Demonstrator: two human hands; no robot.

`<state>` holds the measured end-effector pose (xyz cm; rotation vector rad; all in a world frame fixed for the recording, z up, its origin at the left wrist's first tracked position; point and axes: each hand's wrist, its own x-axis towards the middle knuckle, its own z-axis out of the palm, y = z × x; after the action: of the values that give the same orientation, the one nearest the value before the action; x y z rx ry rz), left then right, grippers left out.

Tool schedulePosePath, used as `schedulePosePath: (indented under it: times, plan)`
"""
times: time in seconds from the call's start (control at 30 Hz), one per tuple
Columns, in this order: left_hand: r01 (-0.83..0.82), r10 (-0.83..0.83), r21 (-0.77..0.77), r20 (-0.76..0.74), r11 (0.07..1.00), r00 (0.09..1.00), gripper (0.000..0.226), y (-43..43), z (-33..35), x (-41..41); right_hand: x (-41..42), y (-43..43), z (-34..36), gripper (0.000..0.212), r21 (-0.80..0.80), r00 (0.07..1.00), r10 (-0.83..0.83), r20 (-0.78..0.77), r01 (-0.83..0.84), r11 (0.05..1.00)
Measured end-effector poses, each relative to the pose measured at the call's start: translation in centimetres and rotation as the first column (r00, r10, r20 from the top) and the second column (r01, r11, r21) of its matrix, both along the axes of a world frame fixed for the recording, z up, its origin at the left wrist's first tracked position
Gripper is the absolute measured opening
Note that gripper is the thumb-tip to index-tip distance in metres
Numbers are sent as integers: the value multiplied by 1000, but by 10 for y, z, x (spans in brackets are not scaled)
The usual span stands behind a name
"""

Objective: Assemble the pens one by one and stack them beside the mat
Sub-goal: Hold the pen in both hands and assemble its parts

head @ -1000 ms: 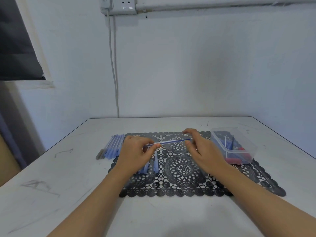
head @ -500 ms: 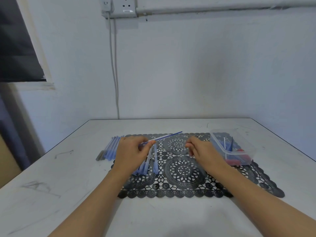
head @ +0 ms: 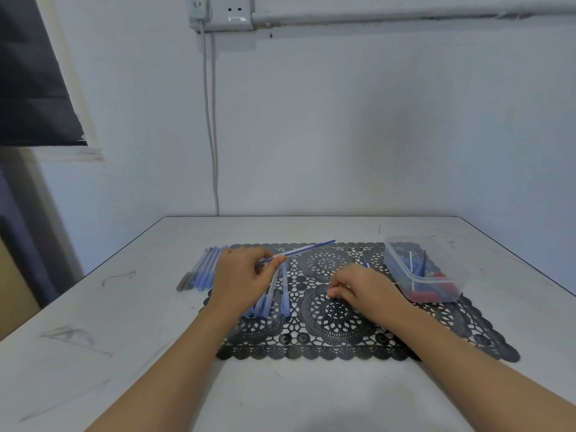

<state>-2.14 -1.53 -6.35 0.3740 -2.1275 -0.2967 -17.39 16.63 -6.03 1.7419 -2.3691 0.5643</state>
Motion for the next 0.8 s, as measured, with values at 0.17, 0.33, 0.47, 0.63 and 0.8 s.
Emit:
schedulePosePath:
  times: [0.17, 0.33, 0.47, 0.63, 0.8]
  plan:
    - [16, -16, 13, 3, 1000, 1000, 42, 0, 0, 0, -5, -3, -5, 20, -25, 996, 57, 66, -55, 998]
    - [22, -22, 8, 4, 1000, 1000, 43, -1, 0, 0, -3, -6, -6, 18, 7, 995, 68, 71, -69, 998]
    - [20, -20, -2, 10, 1000, 1000, 43, 0, 0, -1, -3, -5, -7, 19, 25, 995, 80, 53, -81, 996]
    - [21, -21, 2, 10, 1000, 1000, 44, 0, 0, 0, -4, -2, -8, 27, -22, 994, 79, 72, -77, 997]
    - [26, -26, -1, 11, 1000, 1000, 44, 1, 2, 0, -6, 0, -5, 21, -177, 998, 27, 57, -17, 984]
